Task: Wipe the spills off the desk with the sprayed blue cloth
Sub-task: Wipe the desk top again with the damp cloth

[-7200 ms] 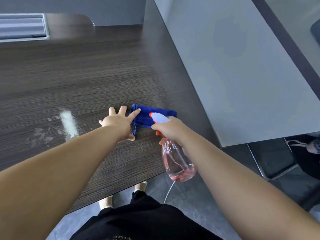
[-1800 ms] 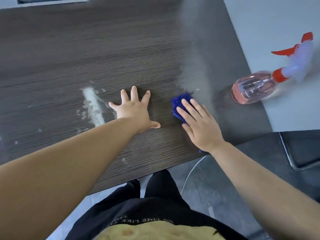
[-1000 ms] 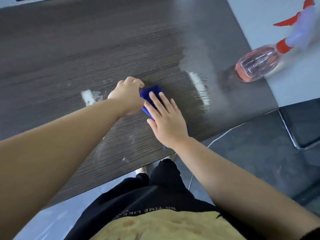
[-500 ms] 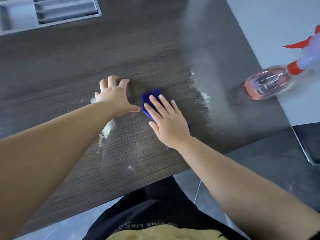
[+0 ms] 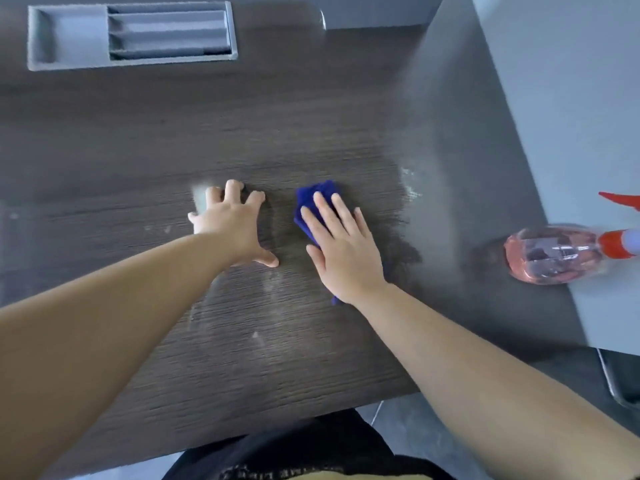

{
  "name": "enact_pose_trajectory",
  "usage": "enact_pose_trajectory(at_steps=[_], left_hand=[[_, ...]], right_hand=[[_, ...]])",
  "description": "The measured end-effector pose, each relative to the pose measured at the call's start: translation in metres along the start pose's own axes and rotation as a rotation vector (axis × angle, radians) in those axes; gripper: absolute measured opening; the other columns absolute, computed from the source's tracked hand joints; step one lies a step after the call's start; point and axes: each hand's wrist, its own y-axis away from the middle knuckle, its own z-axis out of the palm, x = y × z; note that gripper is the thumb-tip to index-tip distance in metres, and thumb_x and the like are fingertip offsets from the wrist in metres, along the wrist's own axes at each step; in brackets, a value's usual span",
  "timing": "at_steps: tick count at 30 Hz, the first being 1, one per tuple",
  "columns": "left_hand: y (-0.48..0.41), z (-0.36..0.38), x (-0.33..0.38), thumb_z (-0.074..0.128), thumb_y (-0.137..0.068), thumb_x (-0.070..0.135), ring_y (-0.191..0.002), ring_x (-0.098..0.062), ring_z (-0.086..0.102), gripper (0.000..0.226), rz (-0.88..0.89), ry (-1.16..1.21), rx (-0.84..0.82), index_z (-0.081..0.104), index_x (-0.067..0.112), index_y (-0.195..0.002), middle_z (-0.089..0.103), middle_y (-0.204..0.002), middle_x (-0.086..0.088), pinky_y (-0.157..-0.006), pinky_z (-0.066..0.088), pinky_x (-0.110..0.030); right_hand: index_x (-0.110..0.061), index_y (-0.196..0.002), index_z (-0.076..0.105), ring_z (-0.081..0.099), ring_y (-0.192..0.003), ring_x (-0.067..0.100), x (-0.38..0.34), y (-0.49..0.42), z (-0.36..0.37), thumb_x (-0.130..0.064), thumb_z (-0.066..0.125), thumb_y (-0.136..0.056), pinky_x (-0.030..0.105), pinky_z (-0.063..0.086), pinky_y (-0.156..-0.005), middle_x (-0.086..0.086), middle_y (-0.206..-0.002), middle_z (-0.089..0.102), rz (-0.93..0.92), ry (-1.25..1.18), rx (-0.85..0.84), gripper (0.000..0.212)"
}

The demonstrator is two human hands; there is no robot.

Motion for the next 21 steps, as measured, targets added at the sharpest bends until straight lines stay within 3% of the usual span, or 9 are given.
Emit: enact_pose_trajectory(at_steps=[2,3,6,8,10,11,16,18,21], left_hand=[[0.0,0.001,-0.001,0.083,-0.052,0.059,-0.134,-0.029,0.014,0.116,-0.001,0.008,-0.012,0.021,0.031,-0.145,0.015,-0.146,-0.001,-0.1,0.034,-0.063],[0.001,0.001,0.0,0.082,-0.052,0.06,-0.135,-0.029,0.012,0.117,-0.004,0.008,-0.021,0.019,0.031,-0.146,0.014,-0.147,-0.002,-0.101,0.032,-0.064],[-0.001,0.0,0.004,0.076,-0.053,0.068,-0.14,-0.029,0.004,0.124,-0.012,0.009,0.001,0.006,0.03,-0.148,0.007,-0.151,-0.003,-0.105,0.019,-0.069],[-0.009,-0.005,0.006,0.072,-0.052,0.074,-0.143,-0.029,-0.007,0.13,-0.025,0.014,0.049,-0.002,0.029,-0.149,0.0,-0.153,-0.002,-0.108,0.01,-0.069],[-0.022,-0.013,0.006,0.071,-0.05,0.076,-0.143,-0.029,-0.012,0.135,-0.043,0.0,0.066,-0.006,0.028,-0.15,-0.004,-0.155,-0.001,-0.11,0.007,-0.067],[-0.029,-0.018,0.006,0.072,-0.048,0.077,-0.143,-0.03,-0.013,0.138,-0.05,-0.015,0.056,-0.008,0.028,-0.149,-0.006,-0.155,-0.001,-0.111,0.005,-0.065],[-0.051,-0.03,0.009,0.075,-0.039,0.078,-0.143,-0.031,-0.007,0.147,-0.035,-0.09,-0.047,-0.01,0.031,-0.149,-0.008,-0.155,-0.002,-0.112,0.015,-0.061],[-0.051,-0.031,0.009,0.075,-0.037,0.077,-0.143,-0.032,-0.005,0.147,-0.032,-0.096,-0.043,-0.008,0.03,-0.149,-0.006,-0.155,-0.002,-0.11,0.019,-0.061],[-0.052,-0.031,0.009,0.075,-0.035,0.077,-0.142,-0.033,-0.003,0.148,-0.038,-0.111,-0.043,-0.006,0.03,-0.149,-0.003,-0.153,-0.003,-0.109,0.021,-0.062]], right_hand=[[-0.023,-0.143,0.038,0.027,-0.141,0.026,0.036,0.014,-0.006,-0.034,0.036,-0.095,0.049,0.025,-0.111,0.002,-0.153,0.032,-0.258,0.033,-0.068,0.05],[-0.024,-0.143,0.038,0.028,-0.141,0.027,0.059,0.013,-0.008,-0.034,0.036,-0.095,0.05,0.026,-0.11,0.002,-0.152,0.033,-0.258,0.055,-0.071,0.049],[-0.021,-0.145,0.035,0.026,-0.141,0.031,0.109,-0.024,-0.017,-0.031,0.036,-0.096,0.056,0.029,-0.109,0.005,-0.154,0.03,0.143,0.006,-0.005,0.05],[-0.022,-0.15,0.021,0.009,-0.146,0.028,0.106,-0.066,-0.022,-0.033,0.034,-0.1,0.052,0.016,-0.115,0.003,-0.159,0.013,0.513,-0.052,0.009,0.053],[-0.022,-0.152,0.009,-0.001,-0.146,0.026,0.078,-0.096,-0.023,-0.038,0.03,-0.1,0.049,0.005,-0.117,0.003,-0.16,0.001,0.681,-0.104,-0.01,0.058],[-0.021,-0.152,0.009,-0.002,-0.146,0.026,0.062,-0.101,-0.021,-0.04,0.03,-0.1,0.049,0.005,-0.117,0.004,-0.16,0.002,0.62,-0.112,-0.021,0.059],[-0.021,-0.145,0.035,0.025,-0.142,0.027,0.052,-0.053,-0.01,-0.038,0.034,-0.094,0.054,0.025,-0.11,0.003,-0.154,0.029,-0.2,0.05,-0.072,0.053],[-0.021,-0.143,0.039,0.03,-0.139,0.029,0.091,-0.059,-0.014,-0.036,0.035,-0.093,0.057,0.03,-0.106,0.003,-0.152,0.034,-0.174,0.088,-0.068,0.052],[-0.019,-0.147,0.029,0.02,-0.143,0.031,0.128,-0.102,-0.023,-0.033,0.035,-0.098,0.057,0.024,-0.11,0.005,-0.156,0.024,0.233,0.012,-0.019,0.052]])
